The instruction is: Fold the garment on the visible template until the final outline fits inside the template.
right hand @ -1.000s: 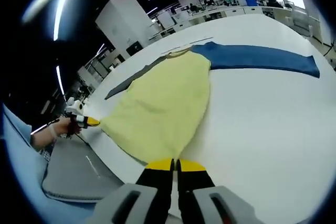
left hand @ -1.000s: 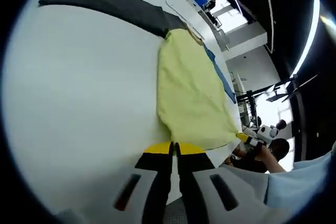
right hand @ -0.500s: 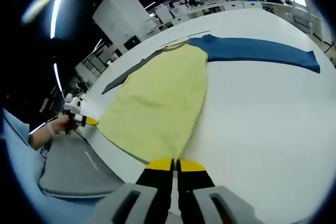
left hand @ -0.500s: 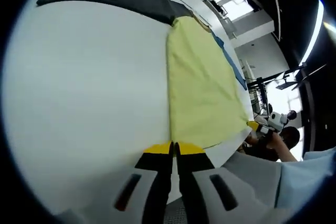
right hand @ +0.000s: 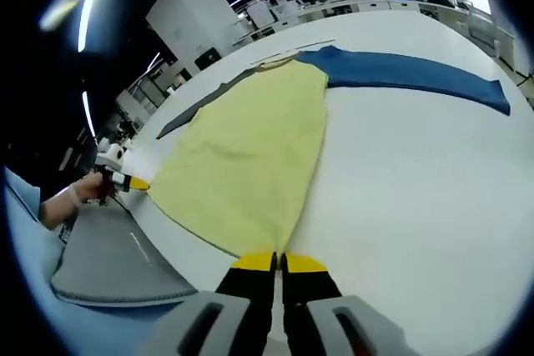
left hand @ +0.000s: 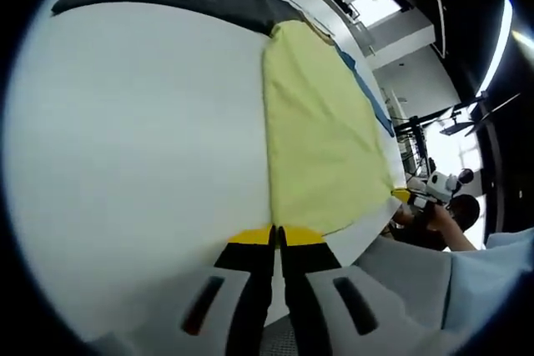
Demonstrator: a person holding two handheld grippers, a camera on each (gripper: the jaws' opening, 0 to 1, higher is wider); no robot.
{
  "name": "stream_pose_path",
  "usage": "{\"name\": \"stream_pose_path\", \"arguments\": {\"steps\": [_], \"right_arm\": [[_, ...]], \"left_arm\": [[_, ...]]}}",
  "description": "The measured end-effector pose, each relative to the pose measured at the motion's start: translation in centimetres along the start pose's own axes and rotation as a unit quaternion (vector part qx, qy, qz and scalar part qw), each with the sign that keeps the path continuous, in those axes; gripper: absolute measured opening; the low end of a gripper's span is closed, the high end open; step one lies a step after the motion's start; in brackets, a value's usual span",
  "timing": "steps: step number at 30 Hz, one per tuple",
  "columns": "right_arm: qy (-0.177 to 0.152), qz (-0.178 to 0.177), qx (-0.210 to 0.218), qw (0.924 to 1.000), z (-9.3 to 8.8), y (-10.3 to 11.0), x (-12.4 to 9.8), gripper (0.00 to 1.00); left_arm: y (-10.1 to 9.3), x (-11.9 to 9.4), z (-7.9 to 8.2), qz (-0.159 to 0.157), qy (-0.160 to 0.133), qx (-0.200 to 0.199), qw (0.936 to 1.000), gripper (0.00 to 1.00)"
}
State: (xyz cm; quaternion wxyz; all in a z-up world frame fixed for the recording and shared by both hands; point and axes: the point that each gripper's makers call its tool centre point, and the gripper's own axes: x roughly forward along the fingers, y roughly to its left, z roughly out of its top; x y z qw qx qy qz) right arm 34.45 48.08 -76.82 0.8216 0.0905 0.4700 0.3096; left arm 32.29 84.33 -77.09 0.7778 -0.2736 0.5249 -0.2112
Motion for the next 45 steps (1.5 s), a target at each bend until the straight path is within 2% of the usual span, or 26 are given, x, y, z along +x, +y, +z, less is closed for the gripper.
{"name": "stream_pose_path", "arguments": {"steps": [7,10,13,14,15,17,20,23,24,25,27,28,29,31,32,33,35,36,38,40,45], "right_arm": [[0.005,-0.001,0.001,1.0,-0.4,-0.2,0.1,0.0],[0.005,-0.001,0.001,1.0,-0.4,-0.3,0.1,0.0],[0.005,0.002,-0.012,0.9999,-0.6,-0.1,0.0,0.0],[0.005,0.003,-0.015,0.9999,-0.6,0.0,0.0,0.0],[0.002,0.006,-0.019,0.9998,-0.6,0.0,-0.2,0.02],[-0.006,0.009,-0.016,0.9998,-0.4,0.0,-0.5,0.05],[-0.04,0.003,-0.024,0.9989,0.8,-0.1,-1.0,0.11],[-0.063,-0.001,-0.021,0.9978,1.6,-0.5,-1.4,0.21],[-0.07,-0.008,-0.028,0.9971,2.0,-0.7,-1.5,0.24],[-0.075,-0.016,-0.03,0.9966,2.2,-1.0,-1.5,0.3],[-0.077,-0.021,-0.038,0.9961,2.4,-1.2,-1.6,0.39],[-0.08,-0.026,-0.045,0.9954,2.6,-1.3,-1.6,0.45],[-0.081,-0.029,-0.048,0.9952,2.7,-1.5,-1.6,0.5],[-0.086,-0.038,-0.056,0.994,3.1,-2.0,-1.7,0.62],[-0.092,-0.042,-0.061,0.993,3.4,-2.1,-1.8,0.66],[-0.096,-0.043,-0.063,0.9925,3.7,-2.2,-1.8,0.69],[-0.11,-0.054,-0.067,0.9901,4.5,-2.7,-2.1,0.76],[-0.118,-0.057,-0.069,0.989,4.9,-2.8,-2.2,0.81],[-0.131,-0.061,-0.064,0.9874,5.6,-3.2,-2.5,0.92],[-0.144,-0.069,-0.061,0.9853,6.3,-3.6,-2.7,1.0],[-0.145,-0.071,-0.061,0.9851,6.6,-4.1,-3.0,1.0]], "left_arm": [[0.0,-0.1,0.0,-0.002,-0.007,0.017,0.9998,0.0],[0.1,-0.1,-0.1,-0.008,-0.019,0.012,0.9997,0.0],[-0.1,-0.1,0.0,-0.017,-0.038,0.029,0.9987,0.0],[-0.3,0.0,0.3,-0.025,-0.048,0.046,0.9975,0.0],[-0.4,0.0,0.1,-0.031,-0.049,0.054,0.9968,0.01],[-0.3,-0.2,0.0,-0.034,-0.055,0.046,0.9968,0.01],[-1.0,-0.8,0.7,-0.058,-0.091,0.037,0.9935,0.04],[-1.7,-1.6,2.2,-0.065,-0.132,0.062,0.9872,0.18],[-2.3,-1.9,3.0,-0.073,-0.151,0.082,0.9824,0.26],[-2.6,-2.1,3.4,-0.073,-0.16,0.09,0.9803,0.32],[-2.7,-2.4,4.3,-0.06,-0.178,0.11,0.976,0.45],[-2.8,-2.6,4.8,-0.053,-0.189,0.138,0.9708,0.51],[-2.8,-2.6,5.0,-0.046,-0.192,0.146,0.9694,0.56],[-2.9,-2.7,5.5,-0.033,-0.201,0.189,0.9607,0.66],[-2.8,-2.7,5.5,-0.026,-0.2,0.198,0.9592,0.69],[-2.9,-2.7,5.6,-0.022,-0.2,0.22,0.9545,0.74],[-3.3,-2.8,5.9,-0.027,-0.21,0.23,0.9499,0.83],[-3.3,-2.9,6.0,-0.025,-0.21,0.228,0.9504,0.87],[-3.5,-3.0,6.5,-0.024,-0.221,0.235,0.9462,0.94],[-3.7,-3.1,6.8,-0.025,-0.228,0.241,0.9431,0.99],[-4.2,-3.2,7.0,-0.034,-0.227,0.255,0.9393,0.99]]}}
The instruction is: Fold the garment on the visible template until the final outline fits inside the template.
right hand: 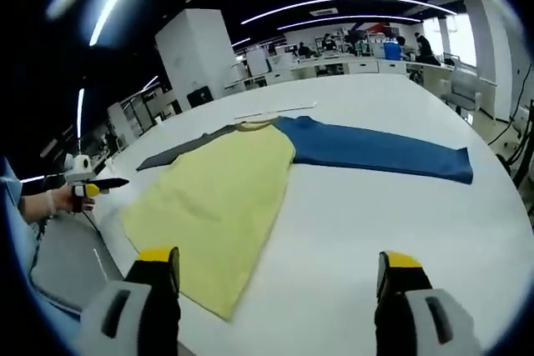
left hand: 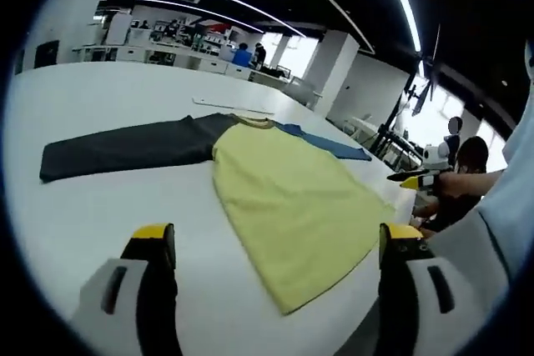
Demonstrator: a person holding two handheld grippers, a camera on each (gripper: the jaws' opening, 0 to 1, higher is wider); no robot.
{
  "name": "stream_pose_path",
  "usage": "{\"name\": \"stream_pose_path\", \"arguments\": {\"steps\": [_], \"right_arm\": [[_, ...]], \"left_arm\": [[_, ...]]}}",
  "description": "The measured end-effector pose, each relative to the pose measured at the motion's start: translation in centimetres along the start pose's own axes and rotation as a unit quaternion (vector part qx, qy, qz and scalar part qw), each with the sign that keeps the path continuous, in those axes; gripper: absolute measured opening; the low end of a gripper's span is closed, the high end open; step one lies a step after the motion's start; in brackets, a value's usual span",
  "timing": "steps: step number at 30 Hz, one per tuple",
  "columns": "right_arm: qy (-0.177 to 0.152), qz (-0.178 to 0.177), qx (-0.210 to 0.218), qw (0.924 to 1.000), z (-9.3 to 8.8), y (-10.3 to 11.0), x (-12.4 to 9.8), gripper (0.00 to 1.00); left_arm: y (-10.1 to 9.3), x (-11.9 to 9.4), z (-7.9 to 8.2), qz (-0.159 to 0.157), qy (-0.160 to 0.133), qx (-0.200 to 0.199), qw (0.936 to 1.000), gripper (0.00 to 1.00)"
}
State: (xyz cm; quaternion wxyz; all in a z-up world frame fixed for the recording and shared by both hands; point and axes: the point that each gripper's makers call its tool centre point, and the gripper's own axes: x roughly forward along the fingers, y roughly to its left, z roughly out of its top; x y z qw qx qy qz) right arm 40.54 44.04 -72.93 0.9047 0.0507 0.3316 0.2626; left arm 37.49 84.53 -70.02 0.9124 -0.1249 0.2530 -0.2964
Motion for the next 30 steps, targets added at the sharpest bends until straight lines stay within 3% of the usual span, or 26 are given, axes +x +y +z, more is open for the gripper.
{"name": "stream_pose_path", "arguments": {"steps": [3,12,19,25,30], "right_arm": [[0.01,-0.009,-0.014,0.9998,-0.3,-0.6,0.0,1.0],[0.019,-0.022,-0.008,0.9995,-0.4,-1.5,-0.3,0.99],[0.029,-0.043,-0.019,0.9984,0.3,-4.1,-0.8,0.95],[0.038,-0.082,-0.042,0.995,1.8,-8.9,-1.2,0.91],[0.021,-0.106,-0.019,0.9939,3.7,-12.4,-1.2,0.84]], "left_arm": [[0.4,0.0,-0.2,0.008,0.011,0.013,0.9998,0.99],[0.3,0.4,-0.6,0.003,0.017,0.0,0.9999,0.98],[-0.1,0.6,-1.1,-0.007,0.025,0.002,0.9997,0.94],[-0.1,0.4,-1.8,-0.006,0.034,0.001,0.9994,0.92],[-0.4,0.4,-2.1,-0.009,0.032,-0.013,0.9994,0.91]]}}
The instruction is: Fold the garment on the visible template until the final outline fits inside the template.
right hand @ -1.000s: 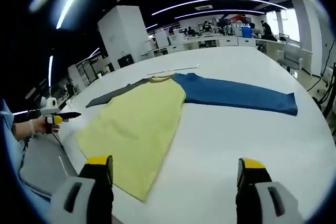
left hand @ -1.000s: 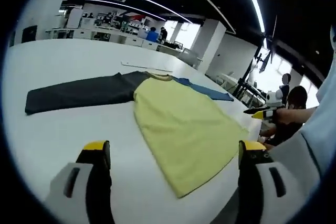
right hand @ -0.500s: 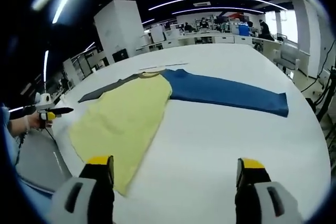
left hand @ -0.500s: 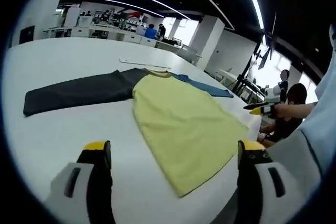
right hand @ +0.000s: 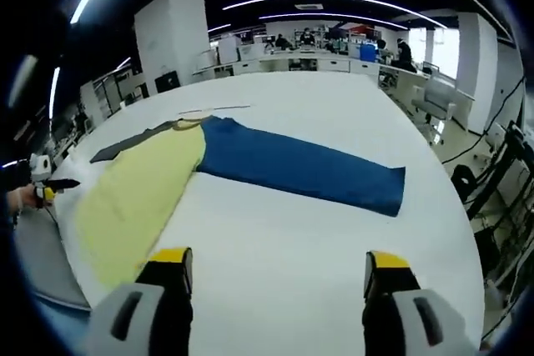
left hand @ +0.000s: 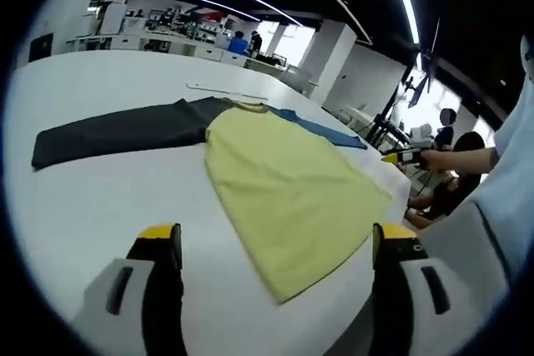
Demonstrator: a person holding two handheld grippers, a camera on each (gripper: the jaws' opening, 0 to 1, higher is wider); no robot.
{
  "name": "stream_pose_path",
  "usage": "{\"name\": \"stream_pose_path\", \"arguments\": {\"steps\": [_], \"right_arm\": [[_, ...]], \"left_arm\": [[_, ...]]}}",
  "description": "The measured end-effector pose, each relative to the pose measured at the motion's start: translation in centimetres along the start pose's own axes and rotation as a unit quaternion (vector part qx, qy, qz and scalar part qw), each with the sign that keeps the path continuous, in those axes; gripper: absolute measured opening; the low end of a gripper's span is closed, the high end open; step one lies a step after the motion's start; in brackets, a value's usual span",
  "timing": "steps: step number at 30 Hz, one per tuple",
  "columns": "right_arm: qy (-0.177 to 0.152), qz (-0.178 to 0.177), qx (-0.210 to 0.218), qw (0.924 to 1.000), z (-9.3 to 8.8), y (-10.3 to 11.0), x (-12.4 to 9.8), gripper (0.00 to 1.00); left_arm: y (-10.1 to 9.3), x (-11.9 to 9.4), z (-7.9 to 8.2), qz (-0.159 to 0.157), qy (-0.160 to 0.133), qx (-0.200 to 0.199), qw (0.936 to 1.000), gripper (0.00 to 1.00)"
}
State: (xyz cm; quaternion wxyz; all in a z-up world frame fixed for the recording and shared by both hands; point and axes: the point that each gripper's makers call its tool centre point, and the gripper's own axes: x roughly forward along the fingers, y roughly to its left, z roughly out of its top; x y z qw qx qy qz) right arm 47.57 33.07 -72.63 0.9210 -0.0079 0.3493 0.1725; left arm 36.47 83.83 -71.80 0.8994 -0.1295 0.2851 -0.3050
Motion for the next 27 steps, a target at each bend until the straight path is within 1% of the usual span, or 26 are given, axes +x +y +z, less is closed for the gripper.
{"name": "stream_pose_path", "arguments": {"steps": [1,3,5,6,7,8,10,12,14,15,16,17,18,19,21,23,24,27], "right_arm": [[-0.001,-0.006,0.007,1.0,0.3,-0.5,0.1,0.84],[-0.005,-0.015,0.001,0.9999,1.2,-1.6,0.5,0.83],[-0.006,-0.028,0.018,0.9994,1.8,-3.2,0.9,0.8],[-0.017,-0.034,0.031,0.9988,2.5,-3.9,1.1,0.8],[-0.021,-0.037,0.034,0.9985,2.8,-4.3,1.2,0.79],[-0.022,-0.04,0.044,0.998,3.1,-4.8,1.3,0.76],[-0.023,-0.043,0.046,0.9977,3.5,-5.4,1.6,0.73],[-0.024,-0.05,0.054,0.997,3.7,-6.1,2.1,0.73],[-0.022,-0.051,0.068,0.9962,3.5,-6.7,2.5,0.7],[-0.021,-0.052,0.081,0.9952,3.4,-6.9,2.7,0.68],[-0.029,-0.042,0.111,0.9925,3.5,-6.7,2.9,0.64],[-0.037,-0.048,0.123,0.9906,3.6,-7.0,3.0,0.61],[-0.039,-0.066,0.131,0.9884,3.6,-7.8,2.9,0.6],[-0.037,-0.068,0.13,0.9885,3.5,-8.0,3.0,0.59],[-0.034,-0.069,0.15,0.9857,3.1,-8.0,3.3,0.58],[-0.03,-0.072,0.162,0.9837,2.8,-8.2,3.5,0.56],[-0.031,-0.08,0.169,0.9819,2.9,-8.3,3.5,0.54],[-0.038,-0.081,0.175,0.9804,3.3,-8.4,3.9,0.52]], "left_arm": [[0.0,0.0,-0.1,0.0,0.001,0.001,1.0,0.91],[-0.1,0.1,-0.3,0.0,0.002,-0.002,1.0,0.92],[-0.1,0.1,-0.4,0.002,0.002,-0.002,1.0,0.9],[-0.2,0.1,-0.4,0.003,0.001,-0.002,1.0,0.9],[-0.2,0.1,-0.4,0.003,0.001,-0.003,1.0,0.9],[-0.2,0.1,-0.4,0.003,0.001,-0.003,1.0,0.9],[-0.2,0.0,-0.4,0.004,0.003,-0.004,1.0,0.89],[0.0,-0.1,-0.5,0.008,0.007,-0.004,0.9999,0.89],[0.2,-0.3,-0.5,0.012,0.007,-0.006,0.9999,0.88],[0.3,-0.3,-0.5,0.013,0.008,-0.006,0.9999,0.88],[0.4,-0.5,-0.5,0.016,0.009,-0.005,0.9998,0.87],[0.7,-0.6,-0.6,0.02,0.015,-0.004,0.9997,0.86],[0.9,-0.8,-0.7,0.025,0.019,-0.002,0.9995,0.85],[1.2,-1.0,-0.6,0.029,0.017,-0.002,0.9994,0.85],[1.7,-1.6,-0.2,0.036,0.009,-0.01,0.9992,0.85],[2.2,-2.0,0.1,0.045,0.004,-0.011,0.9989,0.84],[2.5,-2.3,0.1,0.051,0.003,-0.013,0.9986,0.84],[3.1,-2.5,-0.3,0.061,0.007,-0.021,0.9979,0.83]]}}
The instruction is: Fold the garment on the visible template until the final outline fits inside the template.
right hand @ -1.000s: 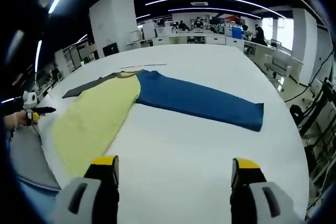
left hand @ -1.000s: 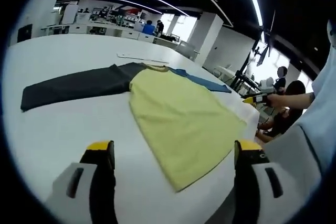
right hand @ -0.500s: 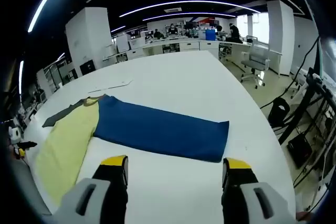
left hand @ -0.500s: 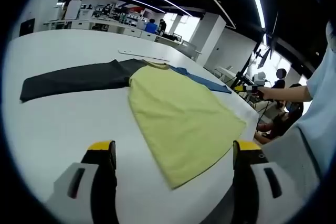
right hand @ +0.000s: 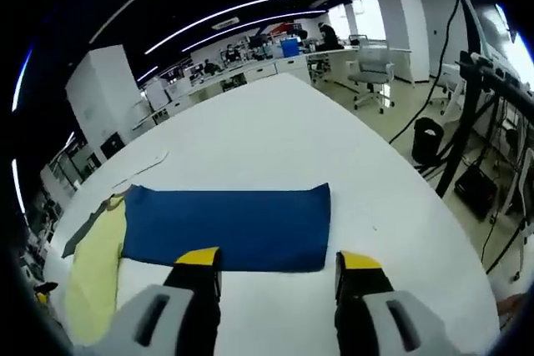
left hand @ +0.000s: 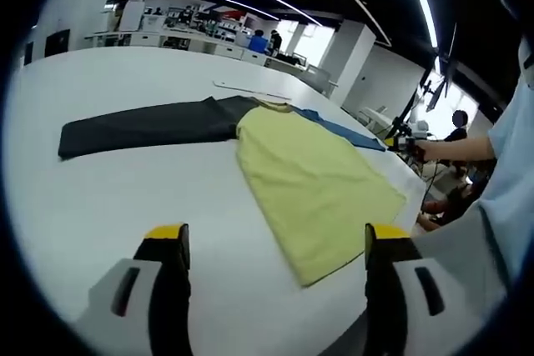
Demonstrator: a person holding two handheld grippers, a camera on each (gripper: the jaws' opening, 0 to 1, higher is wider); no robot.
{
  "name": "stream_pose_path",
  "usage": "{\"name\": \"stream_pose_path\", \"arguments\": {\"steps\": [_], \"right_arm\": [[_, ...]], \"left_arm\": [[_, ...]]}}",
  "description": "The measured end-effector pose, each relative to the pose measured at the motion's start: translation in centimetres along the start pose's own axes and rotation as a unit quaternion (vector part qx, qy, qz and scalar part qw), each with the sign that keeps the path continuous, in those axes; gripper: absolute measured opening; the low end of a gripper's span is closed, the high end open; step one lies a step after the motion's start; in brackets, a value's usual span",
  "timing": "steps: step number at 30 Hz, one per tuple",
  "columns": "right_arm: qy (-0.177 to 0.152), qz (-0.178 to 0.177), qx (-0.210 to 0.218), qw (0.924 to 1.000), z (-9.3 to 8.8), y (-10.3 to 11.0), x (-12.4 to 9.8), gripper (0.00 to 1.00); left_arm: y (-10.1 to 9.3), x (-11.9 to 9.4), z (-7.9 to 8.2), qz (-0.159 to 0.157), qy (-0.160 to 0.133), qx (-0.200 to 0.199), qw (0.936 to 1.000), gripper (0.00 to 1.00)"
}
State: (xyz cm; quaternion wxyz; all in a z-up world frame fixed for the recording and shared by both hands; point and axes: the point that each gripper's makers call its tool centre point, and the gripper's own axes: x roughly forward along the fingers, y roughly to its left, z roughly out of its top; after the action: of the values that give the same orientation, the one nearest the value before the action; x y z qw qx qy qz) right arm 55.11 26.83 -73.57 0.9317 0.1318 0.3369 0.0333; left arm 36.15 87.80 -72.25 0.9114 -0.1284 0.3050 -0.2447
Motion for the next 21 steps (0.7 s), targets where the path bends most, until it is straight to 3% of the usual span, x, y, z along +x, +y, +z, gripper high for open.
{"name": "stream_pose_path", "arguments": {"steps": [3,4,6,8,15,17,21], "right_arm": [[0.019,-0.008,0.007,0.9998,-0.7,-0.2,0.5,0.49],[0.003,-0.006,0.0,1.0,0.0,0.0,0.2,0.46],[0.006,0.001,0.028,0.9996,0.1,0.6,-0.2,0.38],[0.006,-0.001,0.019,0.9998,0.2,0.7,-0.3,0.33],[0.005,-0.002,0.038,0.9993,0.1,0.3,-1.3,0.25],[0.0,0.014,0.066,0.9977,0.3,0.9,-1.4,0.14],[-0.003,0.007,0.062,0.9981,0.4,0.7,-1.5,0.01]], "left_arm": [[0.2,0.0,-0.4,0.004,0.005,-0.003,1.0,0.83],[0.2,0.0,-0.5,0.005,0.008,-0.005,0.9999,0.82],[0.0,0.0,-0.6,0.006,0.006,-0.007,0.9999,0.82],[-0.1,0.1,-0.8,0.005,0.007,-0.01,0.9999,0.82],[-0.5,0.6,-1.4,0.003,0.013,-0.014,0.9998,0.81],[-0.4,0.8,-1.4,0.003,0.015,-0.013,0.9998,0.81],[-0.5,1.0,-1.2,-0.001,0.018,-0.011,0.9998,0.81]]}}
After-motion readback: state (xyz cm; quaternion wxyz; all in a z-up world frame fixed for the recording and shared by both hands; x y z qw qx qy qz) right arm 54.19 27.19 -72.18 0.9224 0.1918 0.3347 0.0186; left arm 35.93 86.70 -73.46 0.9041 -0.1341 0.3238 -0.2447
